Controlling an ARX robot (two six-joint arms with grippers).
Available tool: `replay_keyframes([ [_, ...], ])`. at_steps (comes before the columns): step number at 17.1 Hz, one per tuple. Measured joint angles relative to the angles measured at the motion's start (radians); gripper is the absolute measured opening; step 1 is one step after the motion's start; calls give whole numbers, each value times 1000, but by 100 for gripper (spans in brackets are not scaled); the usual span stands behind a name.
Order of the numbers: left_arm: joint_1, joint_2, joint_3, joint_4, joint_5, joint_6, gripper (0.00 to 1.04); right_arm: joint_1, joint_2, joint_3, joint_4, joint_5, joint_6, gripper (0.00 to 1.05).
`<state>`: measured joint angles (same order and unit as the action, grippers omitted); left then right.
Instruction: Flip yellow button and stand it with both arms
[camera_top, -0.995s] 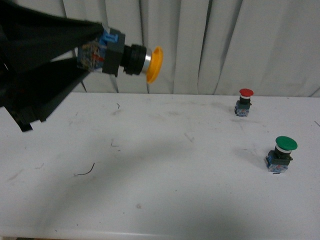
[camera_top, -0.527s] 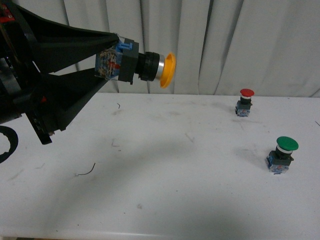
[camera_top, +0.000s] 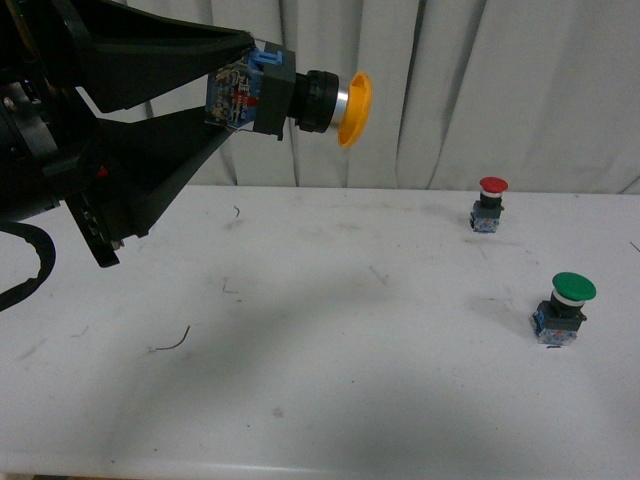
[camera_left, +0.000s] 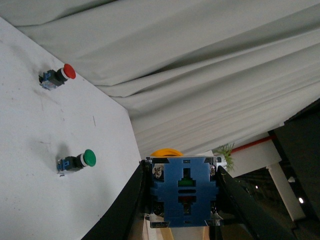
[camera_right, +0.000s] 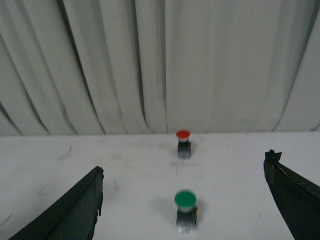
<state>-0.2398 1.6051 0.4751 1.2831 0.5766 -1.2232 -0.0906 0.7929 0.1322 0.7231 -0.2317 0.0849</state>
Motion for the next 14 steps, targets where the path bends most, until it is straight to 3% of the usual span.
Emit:
replay_keyframes([
  [3,-3,-4,2,0,-3,1,33,47,491,268,298,58,-16,98],
  [6,4,-4,3,0,-4,2,33,64,896,561,197,128,-47,98],
  [8,6,-4,3,0,-4,3,33,74,972,675,162,122,-13,98],
  [11,11,-4,6,0,0,8,33,151,882,660,232,13,85,98],
  [14,17,3,14,1,4,8,33,264,812,536,369,-188,312,98],
])
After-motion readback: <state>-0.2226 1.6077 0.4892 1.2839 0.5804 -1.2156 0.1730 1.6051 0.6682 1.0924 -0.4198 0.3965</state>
